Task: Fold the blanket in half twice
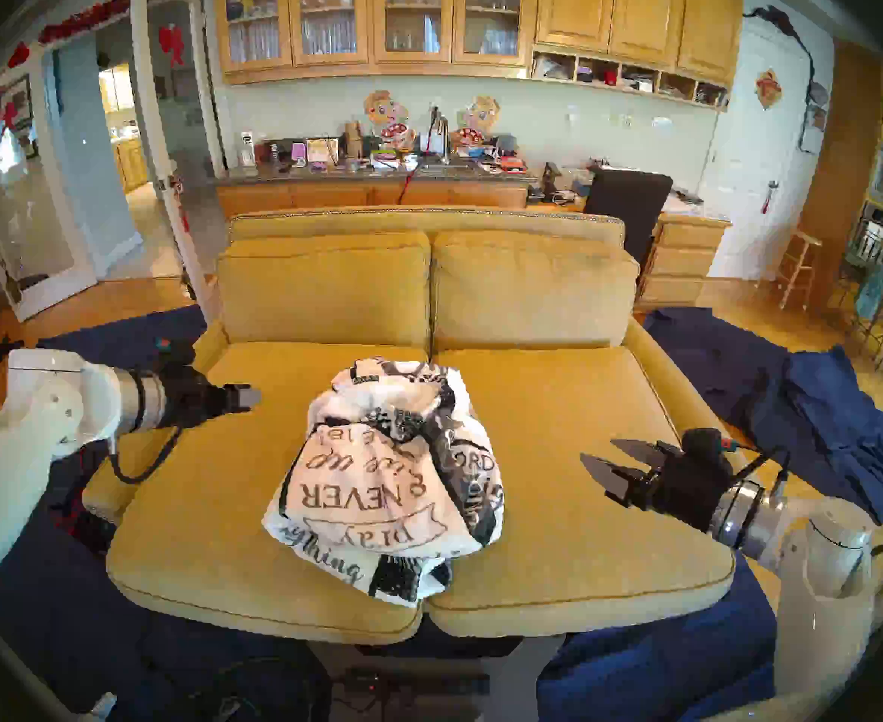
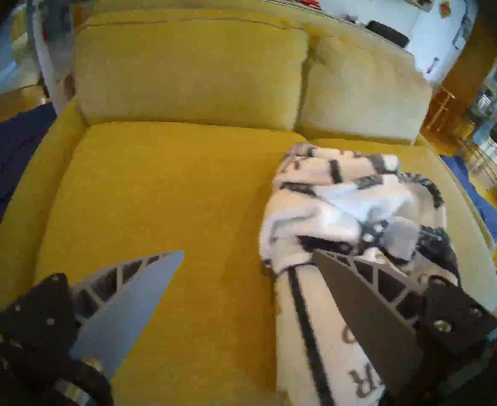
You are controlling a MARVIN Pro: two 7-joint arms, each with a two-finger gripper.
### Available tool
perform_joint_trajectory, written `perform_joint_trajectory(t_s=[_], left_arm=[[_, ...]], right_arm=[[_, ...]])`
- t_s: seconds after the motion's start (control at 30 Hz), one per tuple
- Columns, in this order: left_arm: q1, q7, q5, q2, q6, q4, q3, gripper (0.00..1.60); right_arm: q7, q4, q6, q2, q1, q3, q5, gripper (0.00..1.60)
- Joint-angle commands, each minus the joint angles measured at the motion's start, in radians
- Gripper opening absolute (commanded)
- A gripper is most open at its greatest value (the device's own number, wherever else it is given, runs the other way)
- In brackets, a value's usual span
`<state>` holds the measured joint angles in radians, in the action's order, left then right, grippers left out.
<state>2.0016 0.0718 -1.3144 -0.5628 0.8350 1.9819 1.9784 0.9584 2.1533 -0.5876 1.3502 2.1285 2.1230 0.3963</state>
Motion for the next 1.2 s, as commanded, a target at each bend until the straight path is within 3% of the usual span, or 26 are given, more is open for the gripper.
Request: perform_joint_trajectory(t_s=[0.0,0.3,0.67,0.9,0.93,0.97,1.0,1.03,1.07,1.1,1.13,1.17], left_arm=[[0.083,-0.086,0.033,-0.039,-0.026,-0.006,0.116,1.6],[0.178,-0.231,0.097,-0.104,-0.091,0.031,0.202,1.6],[0.297,-0.429,0.256,-0.183,-0.26,0.06,0.29,1.6],[0.338,-0.538,0.341,-0.215,-0.349,0.057,0.32,1.6],[0.349,-0.582,0.359,-0.218,-0.39,0.048,0.324,1.6],[0.344,-0.566,0.362,-0.223,-0.372,0.054,0.325,1.6],[0.356,-0.619,0.381,-0.224,-0.421,0.04,0.329,1.6],[0.35,-0.599,0.382,-0.229,-0.399,0.048,0.329,1.6],[0.36,-0.655,0.399,-0.229,-0.452,0.032,0.332,1.6],[0.351,-0.622,0.397,-0.235,-0.416,0.043,0.331,1.6],[0.36,-0.678,0.414,-0.235,-0.469,0.026,0.334,1.6],[0.354,-0.663,0.415,-0.238,-0.451,0.032,0.333,1.6]], right_arm=[[0.003,0.019,0.004,-0.002,-0.013,0.002,0.006,1.6],[0.003,0.02,0.004,-0.002,-0.014,0.002,0.006,1.6],[0.003,0.023,0.004,-0.001,-0.014,0.003,0.007,1.6],[0.003,0.025,0.003,0.0,-0.014,0.004,0.008,1.6],[0.003,0.025,0.003,0.0,-0.014,0.004,0.008,1.6],[0.003,0.025,0.003,0.0,-0.014,0.004,0.008,1.6],[0.003,0.025,0.003,0.0,-0.014,0.004,0.008,1.6],[0.003,0.026,0.003,0.001,-0.014,0.004,0.008,1.6],[0.003,0.026,0.003,0.001,-0.014,0.004,0.008,1.6],[0.003,0.026,0.003,0.001,-0.014,0.004,0.008,1.6],[0.003,0.026,0.002,0.001,-0.014,0.004,0.008,1.6],[0.003,0.026,0.002,0.001,-0.014,0.005,0.008,1.6]])
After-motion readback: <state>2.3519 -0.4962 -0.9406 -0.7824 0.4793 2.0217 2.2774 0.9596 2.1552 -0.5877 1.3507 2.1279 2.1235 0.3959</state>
